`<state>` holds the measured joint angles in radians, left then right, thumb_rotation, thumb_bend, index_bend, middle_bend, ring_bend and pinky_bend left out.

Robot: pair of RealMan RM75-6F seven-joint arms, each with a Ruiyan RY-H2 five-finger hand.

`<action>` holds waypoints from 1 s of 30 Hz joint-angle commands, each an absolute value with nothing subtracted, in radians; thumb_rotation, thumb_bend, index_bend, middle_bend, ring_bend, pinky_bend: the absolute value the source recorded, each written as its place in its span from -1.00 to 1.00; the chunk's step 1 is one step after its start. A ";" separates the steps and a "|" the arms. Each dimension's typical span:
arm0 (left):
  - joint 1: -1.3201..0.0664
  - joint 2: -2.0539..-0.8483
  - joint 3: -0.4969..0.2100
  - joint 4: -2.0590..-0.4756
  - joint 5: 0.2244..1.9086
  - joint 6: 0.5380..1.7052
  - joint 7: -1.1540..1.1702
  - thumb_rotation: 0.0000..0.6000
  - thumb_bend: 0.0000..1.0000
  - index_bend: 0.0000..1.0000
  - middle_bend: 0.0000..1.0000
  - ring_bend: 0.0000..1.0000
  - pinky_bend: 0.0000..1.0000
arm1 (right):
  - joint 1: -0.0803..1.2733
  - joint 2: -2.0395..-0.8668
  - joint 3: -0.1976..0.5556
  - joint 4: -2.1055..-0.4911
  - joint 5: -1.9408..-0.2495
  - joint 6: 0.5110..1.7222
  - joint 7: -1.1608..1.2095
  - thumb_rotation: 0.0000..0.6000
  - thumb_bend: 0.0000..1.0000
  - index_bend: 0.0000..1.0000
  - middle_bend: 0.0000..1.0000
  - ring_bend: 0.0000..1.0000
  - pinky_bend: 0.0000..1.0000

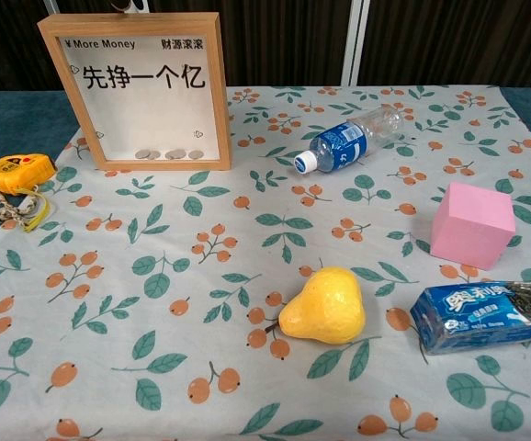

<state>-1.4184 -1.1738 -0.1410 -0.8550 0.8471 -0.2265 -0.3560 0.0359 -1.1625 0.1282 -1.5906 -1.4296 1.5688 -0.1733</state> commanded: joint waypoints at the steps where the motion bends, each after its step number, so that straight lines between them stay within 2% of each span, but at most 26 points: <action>1: -1.417 -1.176 -0.145 -0.856 0.857 -0.227 -0.361 1.00 0.32 0.48 -0.75 -1.00 -1.00 | 0.036 -1.163 0.128 -1.591 -1.430 1.569 -0.173 1.00 -0.41 -0.84 -1.00 -1.00 -1.00; 30: -1.419 -1.195 -0.163 -0.853 0.944 -0.235 -0.415 1.00 0.30 0.39 -0.75 -1.00 -1.00 | 0.034 -1.162 0.131 -1.591 -1.429 1.573 -0.169 1.00 -0.41 -0.84 -1.00 -1.00 -1.00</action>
<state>-1.4187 -1.1954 -0.1630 -0.8521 0.9437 -0.2351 -0.4144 0.0337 -1.1616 0.1307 -1.5910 -1.4288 1.5726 -0.1692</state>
